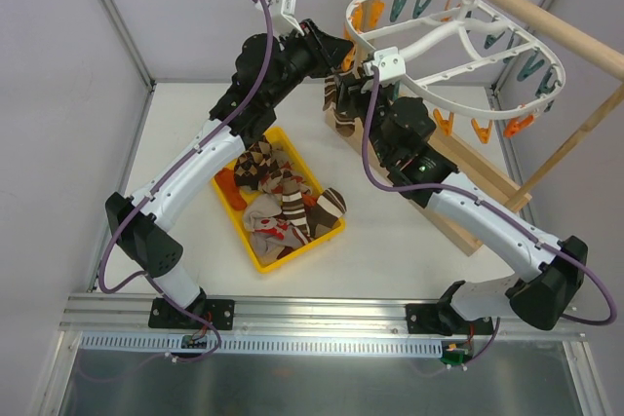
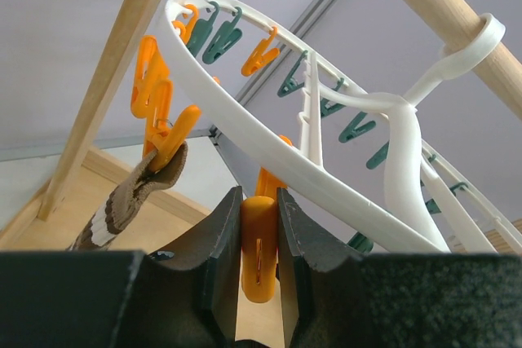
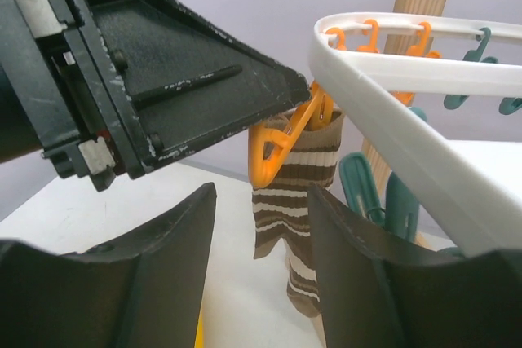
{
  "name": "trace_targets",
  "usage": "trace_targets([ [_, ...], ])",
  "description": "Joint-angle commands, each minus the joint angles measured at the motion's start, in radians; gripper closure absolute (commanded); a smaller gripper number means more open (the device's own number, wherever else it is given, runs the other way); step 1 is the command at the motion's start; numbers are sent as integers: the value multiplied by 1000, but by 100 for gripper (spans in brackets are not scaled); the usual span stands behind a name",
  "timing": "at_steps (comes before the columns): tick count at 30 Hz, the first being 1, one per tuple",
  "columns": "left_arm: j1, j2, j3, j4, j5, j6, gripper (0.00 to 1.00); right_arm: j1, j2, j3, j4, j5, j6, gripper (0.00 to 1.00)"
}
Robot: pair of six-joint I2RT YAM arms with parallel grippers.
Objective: Clip the socks to the hanger
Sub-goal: Open the clamp at the hanger.
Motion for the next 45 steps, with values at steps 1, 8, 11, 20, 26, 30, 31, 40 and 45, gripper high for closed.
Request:
trace_targets([
  [1,4,-21,25,-19,-88,3,95,-12,5,56,109,25,19,49],
  [8,-2,-38,11,-17,-97,9,95,-35,28,65,111,38,17,66],
  [11,-3,-43,7,-16,-96,11,94,-50,18,53,108,38,45,80],
  [20,-2,-61,-39,50,-17,24,81,-88,-38,-8,125,-51,153,99],
  [26,14,-127,-191,257,70,64,40,-117,-74,-24,96,-131,255,99],
  [30,87,-150,-249,340,197,-15,33,-133,-94,-30,70,-194,304,99],
  [31,96,-150,-251,357,225,-31,32,-133,-97,-33,59,-201,313,99],
  [40,112,-78,-223,553,450,-240,30,-180,-137,-57,24,-290,434,99],
  [45,112,-29,-223,644,495,-334,31,-208,-153,-65,17,-343,499,99],
])
